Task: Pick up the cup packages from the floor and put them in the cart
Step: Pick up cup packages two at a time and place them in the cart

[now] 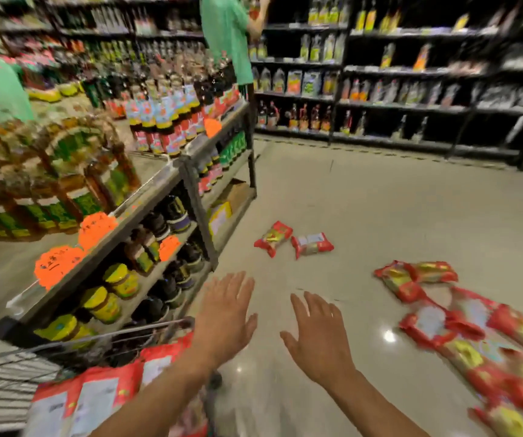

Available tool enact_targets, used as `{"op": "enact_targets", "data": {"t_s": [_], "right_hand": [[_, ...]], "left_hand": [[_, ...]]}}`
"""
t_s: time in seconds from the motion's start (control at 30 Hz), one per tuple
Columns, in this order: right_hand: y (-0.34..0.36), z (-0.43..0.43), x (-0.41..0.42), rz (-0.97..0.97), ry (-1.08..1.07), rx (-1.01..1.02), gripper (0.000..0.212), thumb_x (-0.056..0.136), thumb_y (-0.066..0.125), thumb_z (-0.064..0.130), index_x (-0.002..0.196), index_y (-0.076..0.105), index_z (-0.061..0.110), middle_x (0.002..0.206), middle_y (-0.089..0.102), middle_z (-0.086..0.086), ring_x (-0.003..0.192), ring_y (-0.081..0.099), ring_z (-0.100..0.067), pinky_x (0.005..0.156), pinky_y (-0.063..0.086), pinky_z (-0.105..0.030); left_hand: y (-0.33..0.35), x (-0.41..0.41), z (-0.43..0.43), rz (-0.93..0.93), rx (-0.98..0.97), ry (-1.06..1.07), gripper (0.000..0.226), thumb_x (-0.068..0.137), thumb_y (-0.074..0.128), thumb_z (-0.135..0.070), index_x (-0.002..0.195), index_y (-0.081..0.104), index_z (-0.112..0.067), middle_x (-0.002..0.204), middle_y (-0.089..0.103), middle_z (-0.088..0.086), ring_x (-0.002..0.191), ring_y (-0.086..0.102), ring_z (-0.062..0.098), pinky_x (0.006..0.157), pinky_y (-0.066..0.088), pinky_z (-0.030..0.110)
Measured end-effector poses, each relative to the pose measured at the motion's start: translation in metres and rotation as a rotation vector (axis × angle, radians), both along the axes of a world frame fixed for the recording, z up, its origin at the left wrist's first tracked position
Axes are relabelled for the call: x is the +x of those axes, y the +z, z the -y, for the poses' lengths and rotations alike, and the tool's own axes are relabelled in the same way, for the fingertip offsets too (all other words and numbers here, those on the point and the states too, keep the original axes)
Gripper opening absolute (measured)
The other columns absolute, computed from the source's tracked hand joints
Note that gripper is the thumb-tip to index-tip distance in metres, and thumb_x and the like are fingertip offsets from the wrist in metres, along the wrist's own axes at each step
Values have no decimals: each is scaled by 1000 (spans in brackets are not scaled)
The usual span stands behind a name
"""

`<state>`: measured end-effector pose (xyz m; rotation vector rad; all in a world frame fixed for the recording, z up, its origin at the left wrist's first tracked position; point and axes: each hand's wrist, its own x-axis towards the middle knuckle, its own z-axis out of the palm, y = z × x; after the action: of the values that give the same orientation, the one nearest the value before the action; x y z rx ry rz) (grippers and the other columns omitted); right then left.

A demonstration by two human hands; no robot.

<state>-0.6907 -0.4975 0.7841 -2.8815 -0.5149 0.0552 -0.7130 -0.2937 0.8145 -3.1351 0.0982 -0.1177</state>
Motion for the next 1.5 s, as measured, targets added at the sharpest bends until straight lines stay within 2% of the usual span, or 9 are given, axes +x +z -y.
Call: {"op": "enact_targets", "data": {"t_s": [0.17, 0.37, 0.67, 0.8, 0.9, 1.03, 1.13, 1.37, 1.5], "right_hand": [[14, 116, 30, 30, -160, -40, 76, 79, 69, 60, 143, 58, 20, 142, 63, -13, 130, 59, -35, 107, 47, -55], [12, 153, 84, -2, -203, -73, 77, 69, 76, 60, 134, 66, 19, 129, 70, -13, 118, 67, -35, 99, 52, -55], [-24, 119, 243, -76, -115, -147, 77, 72, 73, 61, 136, 64, 19, 134, 68, -13, 122, 65, -34, 102, 50, -55], [-35, 103, 322, -118, -108, -199, 77, 75, 70, 60, 140, 60, 20, 137, 65, -14, 126, 62, -35, 105, 46, -56], [-40, 93, 387, -169, -87, -252, 77, 71, 74, 60, 135, 65, 18, 131, 69, -14, 119, 67, -35, 99, 51, -55], [-46, 75, 461, -260, -40, -230, 76, 97, 50, 55, 160, 27, 19, 164, 32, -15, 151, 30, -34, 121, 20, -54], [-57, 64, 519, -287, -18, -221, 76, 100, 43, 54, 162, 17, 19, 168, 23, -13, 154, 20, -31, 124, 12, -51], [-119, 37, 692, -377, 81, -269, 76, 95, 52, 55, 157, 30, 18, 158, 40, -14, 145, 37, -32, 120, 25, -51], [-201, 23, 800, -432, 155, -338, 78, 64, 77, 59, 128, 67, 15, 121, 71, -14, 106, 70, -33, 93, 53, -51]], "left_hand": [[18, 58, 102, 9, 76, -131, 72, 74, 65, -46, 136, 60, -10, 139, 61, 18, 124, 60, 40, 106, 47, 59], [13, 124, 149, 0, 116, -174, 76, 78, 68, -50, 143, 55, -13, 143, 59, 15, 130, 56, 38, 111, 43, 57], [-45, 271, 112, -79, 73, -82, 74, 82, 59, -50, 145, 53, -12, 146, 57, 16, 134, 53, 38, 114, 39, 58], [-63, 357, 91, -170, 47, -74, 78, 67, 82, -45, 132, 64, -6, 132, 65, 20, 122, 61, 41, 103, 48, 60], [-72, 423, 68, -213, 36, -71, 81, 66, 83, -45, 134, 62, -6, 132, 64, 21, 122, 60, 41, 102, 48, 61], [-84, 494, 38, -227, 29, -47, 77, 68, 80, -45, 133, 61, -7, 132, 63, 20, 119, 61, 41, 103, 47, 59], [-94, 546, 20, -223, 32, -38, 81, 70, 79, -46, 137, 56, -8, 128, 65, 20, 116, 62, 42, 102, 48, 59], [-134, 683, -16, -296, 40, 148, 75, 79, 65, -55, 138, 59, -8, 138, 62, 17, 123, 61, 38, 103, 49, 55], [-185, 775, -42, -282, 2, 265, 82, 82, 52, -62, 146, 51, -11, 147, 56, 15, 134, 53, 36, 111, 42, 54]]}}
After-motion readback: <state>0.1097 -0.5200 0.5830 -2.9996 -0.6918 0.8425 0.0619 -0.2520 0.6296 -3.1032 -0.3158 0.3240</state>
